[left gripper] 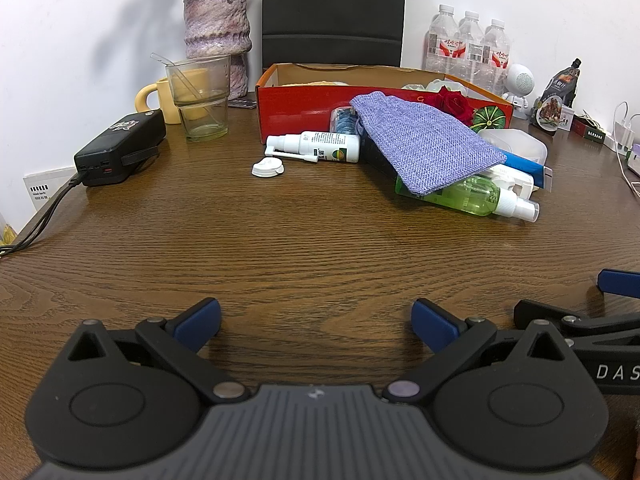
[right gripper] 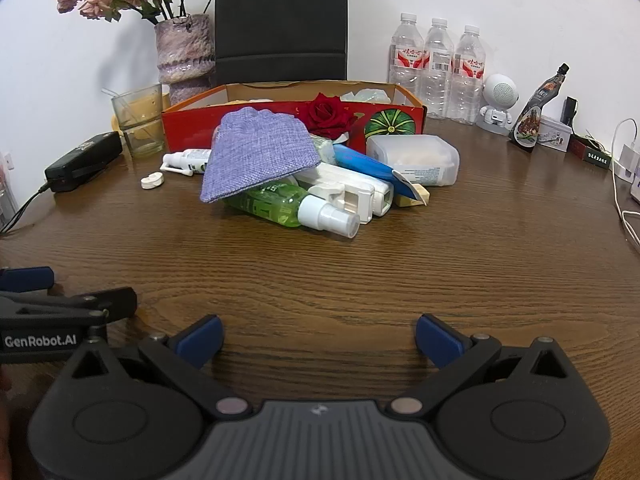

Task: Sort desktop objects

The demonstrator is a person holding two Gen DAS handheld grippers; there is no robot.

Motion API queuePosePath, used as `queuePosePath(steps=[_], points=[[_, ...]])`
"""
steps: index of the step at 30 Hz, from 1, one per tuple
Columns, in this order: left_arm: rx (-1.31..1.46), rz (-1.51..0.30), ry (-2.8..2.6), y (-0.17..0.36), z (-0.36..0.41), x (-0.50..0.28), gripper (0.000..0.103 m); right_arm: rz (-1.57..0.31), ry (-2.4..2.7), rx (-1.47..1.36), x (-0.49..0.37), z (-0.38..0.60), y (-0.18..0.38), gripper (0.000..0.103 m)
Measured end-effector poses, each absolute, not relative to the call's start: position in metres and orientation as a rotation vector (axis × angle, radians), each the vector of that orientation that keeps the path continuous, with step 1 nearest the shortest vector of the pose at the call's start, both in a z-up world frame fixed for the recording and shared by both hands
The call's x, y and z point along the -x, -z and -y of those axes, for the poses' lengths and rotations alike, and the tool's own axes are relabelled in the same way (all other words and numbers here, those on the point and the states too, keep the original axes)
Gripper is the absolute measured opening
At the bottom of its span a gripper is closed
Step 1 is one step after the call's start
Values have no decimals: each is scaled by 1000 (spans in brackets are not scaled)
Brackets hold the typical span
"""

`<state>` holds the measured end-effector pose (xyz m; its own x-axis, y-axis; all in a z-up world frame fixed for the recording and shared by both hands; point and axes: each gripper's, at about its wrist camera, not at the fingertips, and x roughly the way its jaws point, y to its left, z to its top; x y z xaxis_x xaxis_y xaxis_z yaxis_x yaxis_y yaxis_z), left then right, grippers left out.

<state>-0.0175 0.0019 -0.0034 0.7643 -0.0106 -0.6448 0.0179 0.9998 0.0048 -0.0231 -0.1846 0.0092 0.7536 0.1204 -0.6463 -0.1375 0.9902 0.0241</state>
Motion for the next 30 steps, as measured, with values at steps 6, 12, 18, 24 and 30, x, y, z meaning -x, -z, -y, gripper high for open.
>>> queuePosePath(steps=[6,12,18,24,30], points=[[-9,-708,28,1,0,15,103,-704,-155,15,23,188,-10,103],[224,-737,247,-34,-1,-35,103,-694,-140,-31,-43,217,-23,101],[255,-818,222,-31,21,-124,103,-681,-114,-77,-117,248,-37,94],[448,-889,256,-22,0,-159,34,-702,-126,-112,-174,263,-37,92],[418,-840,317,-32,-6,-146,4,-727,-101,-24,-175,253,-22,83]])
